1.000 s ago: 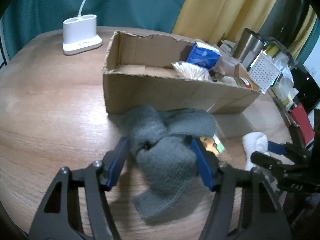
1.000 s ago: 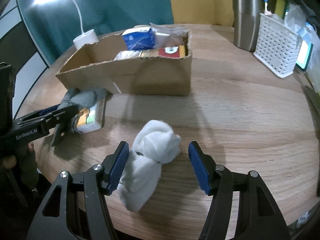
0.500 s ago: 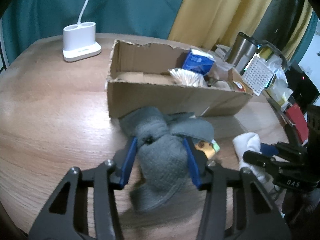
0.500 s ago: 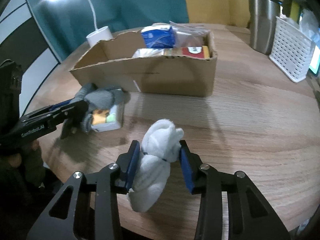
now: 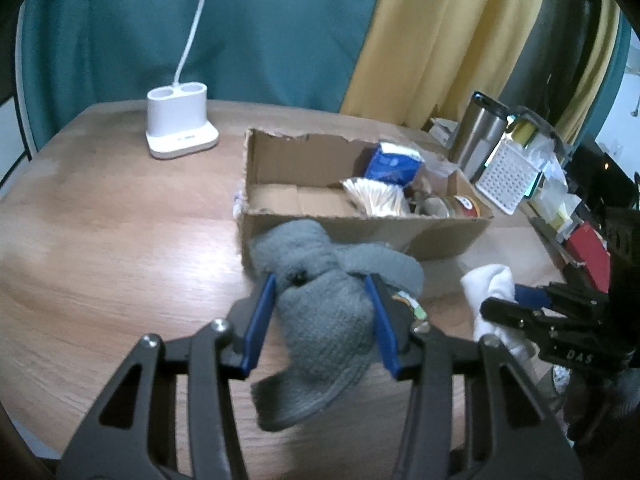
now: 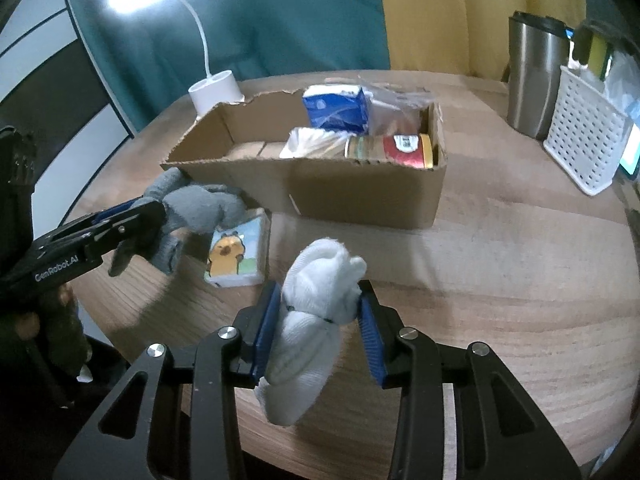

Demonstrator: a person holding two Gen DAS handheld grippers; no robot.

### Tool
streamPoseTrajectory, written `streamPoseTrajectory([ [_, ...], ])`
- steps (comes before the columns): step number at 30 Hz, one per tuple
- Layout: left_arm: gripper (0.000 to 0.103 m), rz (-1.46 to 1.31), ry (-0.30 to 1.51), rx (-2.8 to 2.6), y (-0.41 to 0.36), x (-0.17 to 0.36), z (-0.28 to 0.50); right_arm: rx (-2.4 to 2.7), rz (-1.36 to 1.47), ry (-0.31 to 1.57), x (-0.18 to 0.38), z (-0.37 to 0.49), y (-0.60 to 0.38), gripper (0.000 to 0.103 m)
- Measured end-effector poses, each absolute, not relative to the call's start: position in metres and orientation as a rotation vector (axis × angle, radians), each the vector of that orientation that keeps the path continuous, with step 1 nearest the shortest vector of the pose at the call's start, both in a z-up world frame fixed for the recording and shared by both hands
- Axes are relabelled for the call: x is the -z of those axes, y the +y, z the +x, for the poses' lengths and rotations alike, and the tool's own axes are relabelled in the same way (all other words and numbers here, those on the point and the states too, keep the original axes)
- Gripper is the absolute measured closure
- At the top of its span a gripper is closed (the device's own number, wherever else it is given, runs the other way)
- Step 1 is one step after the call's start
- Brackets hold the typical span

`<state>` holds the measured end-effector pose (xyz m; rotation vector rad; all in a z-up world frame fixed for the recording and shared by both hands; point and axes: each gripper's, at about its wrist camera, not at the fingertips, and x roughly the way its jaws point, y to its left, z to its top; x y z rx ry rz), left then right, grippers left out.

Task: Organize objects
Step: 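Lift and carry the cloth and glove over the box with both tools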

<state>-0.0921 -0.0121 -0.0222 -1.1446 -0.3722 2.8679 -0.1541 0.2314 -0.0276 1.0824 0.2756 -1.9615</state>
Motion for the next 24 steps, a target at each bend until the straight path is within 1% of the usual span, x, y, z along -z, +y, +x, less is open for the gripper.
streamPoseTrajectory([
  [24,0.055,-0.986,-0.271,-2.937,-0.018,-0.024,-0.086,1.973,0.960,0.274,-0.015,-0.152,0.216,0.062],
])
